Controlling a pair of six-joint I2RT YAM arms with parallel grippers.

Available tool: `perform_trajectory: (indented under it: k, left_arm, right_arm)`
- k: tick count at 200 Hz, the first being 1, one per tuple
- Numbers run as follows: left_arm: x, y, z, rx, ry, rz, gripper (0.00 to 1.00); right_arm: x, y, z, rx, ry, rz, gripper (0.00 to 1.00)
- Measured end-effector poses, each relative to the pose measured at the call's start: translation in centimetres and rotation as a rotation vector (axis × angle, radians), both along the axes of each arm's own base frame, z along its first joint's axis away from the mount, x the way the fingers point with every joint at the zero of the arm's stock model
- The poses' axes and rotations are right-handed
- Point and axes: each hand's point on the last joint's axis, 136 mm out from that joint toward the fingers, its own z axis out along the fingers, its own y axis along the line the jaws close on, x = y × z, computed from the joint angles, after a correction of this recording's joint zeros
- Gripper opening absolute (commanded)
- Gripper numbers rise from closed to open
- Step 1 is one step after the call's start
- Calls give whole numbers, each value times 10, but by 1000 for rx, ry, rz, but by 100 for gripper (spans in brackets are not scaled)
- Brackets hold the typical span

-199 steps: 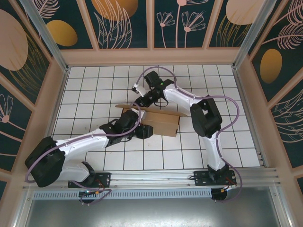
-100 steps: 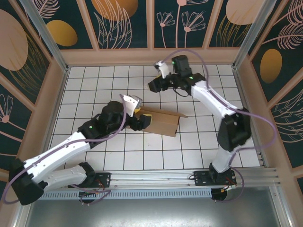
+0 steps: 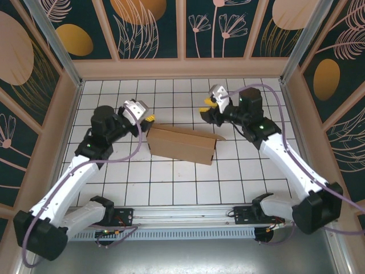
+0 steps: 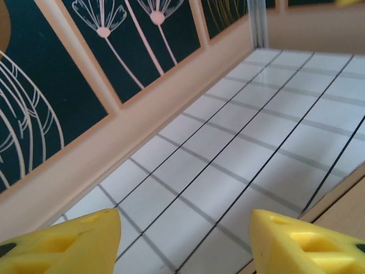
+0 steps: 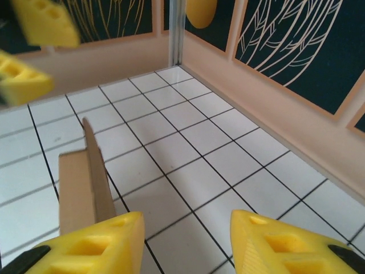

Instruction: Fold the paper box

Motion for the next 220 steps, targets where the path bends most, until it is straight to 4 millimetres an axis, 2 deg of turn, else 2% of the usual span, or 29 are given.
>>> perform_trajectory:
  k: [47,84,152,220]
  left_arm:
    - [0,9,-37,123,3,-249,58]
    - [9,5,-34,181,-8,-363,57]
    - [9,7,-73,250,89,-420,53]
    - [12,13,-82,271,115,-387,45]
  right_arm:
    - [-53,-26,3,-50,-102,22,42]
    - [-78,-43,7,-69,-126,0,41]
    - [-86,-54,-18,-143,-56,-46,40]
    - [-82,-54,-28,-173,-32,-62,37]
